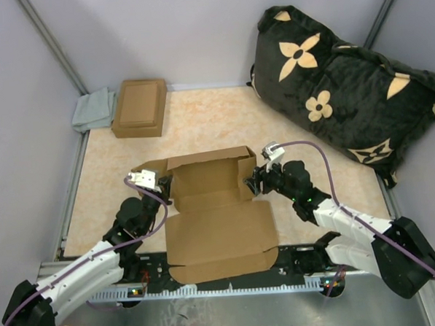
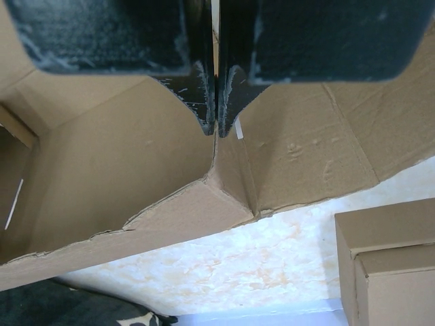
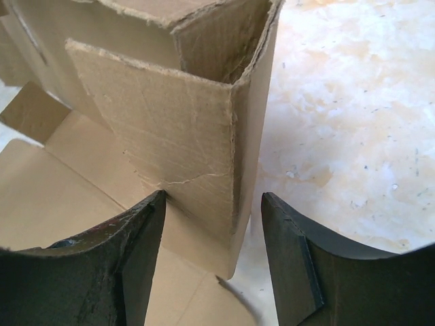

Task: Fold the paper box

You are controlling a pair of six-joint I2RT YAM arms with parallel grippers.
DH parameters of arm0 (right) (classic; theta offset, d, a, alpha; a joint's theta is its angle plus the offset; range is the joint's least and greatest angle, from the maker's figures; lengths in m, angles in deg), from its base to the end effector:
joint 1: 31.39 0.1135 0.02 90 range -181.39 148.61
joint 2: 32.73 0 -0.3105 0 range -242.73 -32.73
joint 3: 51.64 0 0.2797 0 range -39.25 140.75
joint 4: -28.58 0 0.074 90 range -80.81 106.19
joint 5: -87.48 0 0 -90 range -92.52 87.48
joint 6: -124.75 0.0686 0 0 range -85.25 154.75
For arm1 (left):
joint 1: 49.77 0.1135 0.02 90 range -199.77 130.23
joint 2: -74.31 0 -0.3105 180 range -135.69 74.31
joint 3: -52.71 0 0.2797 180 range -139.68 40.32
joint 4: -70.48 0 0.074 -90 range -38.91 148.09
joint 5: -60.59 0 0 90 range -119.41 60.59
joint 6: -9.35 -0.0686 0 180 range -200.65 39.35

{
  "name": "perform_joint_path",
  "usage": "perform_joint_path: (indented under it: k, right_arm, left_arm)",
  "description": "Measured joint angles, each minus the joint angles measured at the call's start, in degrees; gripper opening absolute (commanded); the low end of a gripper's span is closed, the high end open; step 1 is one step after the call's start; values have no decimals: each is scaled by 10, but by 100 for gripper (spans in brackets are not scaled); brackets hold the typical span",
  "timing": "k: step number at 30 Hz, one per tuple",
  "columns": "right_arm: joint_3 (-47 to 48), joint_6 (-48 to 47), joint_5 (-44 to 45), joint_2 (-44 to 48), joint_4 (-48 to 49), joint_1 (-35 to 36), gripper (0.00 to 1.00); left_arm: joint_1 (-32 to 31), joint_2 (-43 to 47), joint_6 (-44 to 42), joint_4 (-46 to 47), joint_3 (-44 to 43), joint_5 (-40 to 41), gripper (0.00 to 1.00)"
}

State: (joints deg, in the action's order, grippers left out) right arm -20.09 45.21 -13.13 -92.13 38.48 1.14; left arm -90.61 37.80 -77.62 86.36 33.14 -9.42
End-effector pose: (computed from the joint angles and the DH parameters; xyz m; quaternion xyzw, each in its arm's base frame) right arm 0.1987 0.1417 0.2065 -0.2075 0.7800 0.2842 0.5175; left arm 0.1488 -0.0976 0.2142 0.1127 0.7043 -0.1428 0.6862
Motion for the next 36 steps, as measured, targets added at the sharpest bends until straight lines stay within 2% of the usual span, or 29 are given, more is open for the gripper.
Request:
perform_joint_path:
  k: [8, 16, 27, 33, 36]
  right_arm:
    - [15, 0, 28, 11, -28, 4, 65]
    - [15, -14, 8, 40, -37, 4, 65]
    - [15, -15, 0, 42, -61, 4, 55]
    - [15, -13, 0, 52, -65, 4, 64]
    - [15, -13, 0, 59, -67, 4, 64]
  left_arm:
    - [-3, 3, -2, 0, 0, 1, 0]
    - [-3, -18, -17, 21, 0, 1, 0]
    - [-7, -29, -30, 44, 4, 3, 0]
    - [-7, -30, -30, 44, 4, 5, 0]
    - [-9, -31, -30, 44, 4, 6, 0]
